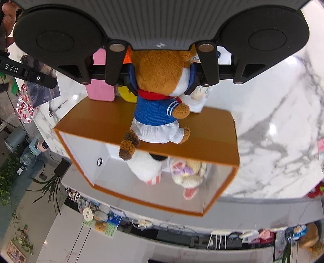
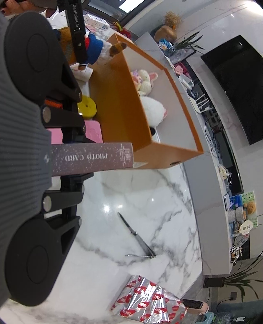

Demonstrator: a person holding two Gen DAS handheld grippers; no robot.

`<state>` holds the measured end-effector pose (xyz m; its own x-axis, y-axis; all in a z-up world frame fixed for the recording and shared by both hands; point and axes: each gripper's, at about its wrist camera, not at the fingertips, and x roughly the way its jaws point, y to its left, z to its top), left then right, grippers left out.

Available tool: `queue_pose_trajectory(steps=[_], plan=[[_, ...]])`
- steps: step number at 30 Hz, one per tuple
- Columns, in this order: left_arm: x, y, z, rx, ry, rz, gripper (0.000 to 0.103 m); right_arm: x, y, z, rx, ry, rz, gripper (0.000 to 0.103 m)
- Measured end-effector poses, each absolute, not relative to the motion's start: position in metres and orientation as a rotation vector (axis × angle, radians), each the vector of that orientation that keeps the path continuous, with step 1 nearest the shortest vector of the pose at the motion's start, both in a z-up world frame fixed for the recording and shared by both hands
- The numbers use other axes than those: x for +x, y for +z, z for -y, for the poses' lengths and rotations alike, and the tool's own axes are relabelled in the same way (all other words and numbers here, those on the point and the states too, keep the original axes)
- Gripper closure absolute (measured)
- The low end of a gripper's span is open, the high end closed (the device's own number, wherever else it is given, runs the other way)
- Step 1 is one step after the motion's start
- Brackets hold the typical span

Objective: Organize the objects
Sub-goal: 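Grasp the sailor teddy with left gripper while right grasps the PHOTO CARD box, then lower the teddy and PHOTO CARD box into the orange box and release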

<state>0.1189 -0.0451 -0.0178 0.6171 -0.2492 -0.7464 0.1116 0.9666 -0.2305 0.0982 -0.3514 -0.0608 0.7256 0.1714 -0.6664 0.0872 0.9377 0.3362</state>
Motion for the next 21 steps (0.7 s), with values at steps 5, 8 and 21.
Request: queue_pose_trajectory(steps=[5,8,21], plan=[[0.112,-0.003,0.043,-0.14,-0.2,-0.82,0.049,0.095,-0.052,0.342,0.356,0.078,-0.741,0.078],[0.111,0.002,0.04,-0.152,-0.201,-0.805,0.049,0.093,-0.048,0.335,0.353,0.098,-0.731,0.078],[0.102,0.01,0.042,-0.147,-0.21,-0.792,0.049,0.084,-0.03,0.313,0.348,0.162,-0.704,0.078]])
